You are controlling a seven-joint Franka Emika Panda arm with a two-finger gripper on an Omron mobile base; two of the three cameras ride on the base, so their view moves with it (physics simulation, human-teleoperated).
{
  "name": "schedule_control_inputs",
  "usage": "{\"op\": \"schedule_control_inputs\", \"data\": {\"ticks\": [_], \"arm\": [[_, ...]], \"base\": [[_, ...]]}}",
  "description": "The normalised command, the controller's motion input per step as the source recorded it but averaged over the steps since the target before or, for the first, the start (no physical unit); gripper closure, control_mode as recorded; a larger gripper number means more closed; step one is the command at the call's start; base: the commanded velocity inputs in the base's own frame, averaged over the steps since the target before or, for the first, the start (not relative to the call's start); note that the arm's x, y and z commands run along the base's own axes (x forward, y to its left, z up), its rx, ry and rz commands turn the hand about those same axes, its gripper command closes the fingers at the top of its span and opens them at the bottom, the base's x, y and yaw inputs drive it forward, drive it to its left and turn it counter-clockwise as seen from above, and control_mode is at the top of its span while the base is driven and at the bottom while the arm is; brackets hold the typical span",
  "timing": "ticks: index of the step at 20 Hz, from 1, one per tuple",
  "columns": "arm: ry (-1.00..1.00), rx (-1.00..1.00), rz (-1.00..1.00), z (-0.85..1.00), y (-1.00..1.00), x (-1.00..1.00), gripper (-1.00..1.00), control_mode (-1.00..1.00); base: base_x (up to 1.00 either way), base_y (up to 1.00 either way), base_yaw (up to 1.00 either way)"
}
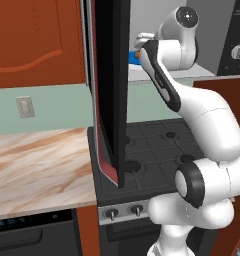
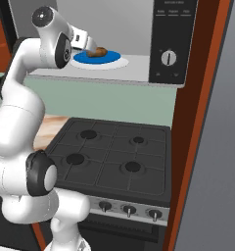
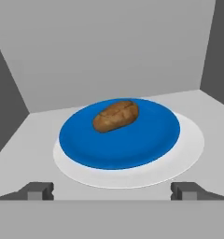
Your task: Retrieve the reheated potato from the microwave, then place the potato, cheese, and condiment on the cutting board.
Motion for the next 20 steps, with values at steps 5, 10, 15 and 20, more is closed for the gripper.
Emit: {"op": "schedule_control_inputs", "data": {"ticks": [5,10,15,20], "arm": [[0.13,0.0,0.0,0.0,0.01,0.32,-1.0,-1.0],[0.03,0.0,0.0,0.0,0.02,0.3,-1.0,-1.0],[0.0,0.0,0.0,-0.04,0.02,0.21,-1.0,-1.0],[0.0,0.0,0.0,-0.05,0.0,0.24,-1.0,-1.0]], "base": [[0.0,0.0,0.0],[0.0,0.0,0.0],[0.0,0.0,0.0],[0.0,0.0,0.0]]}}
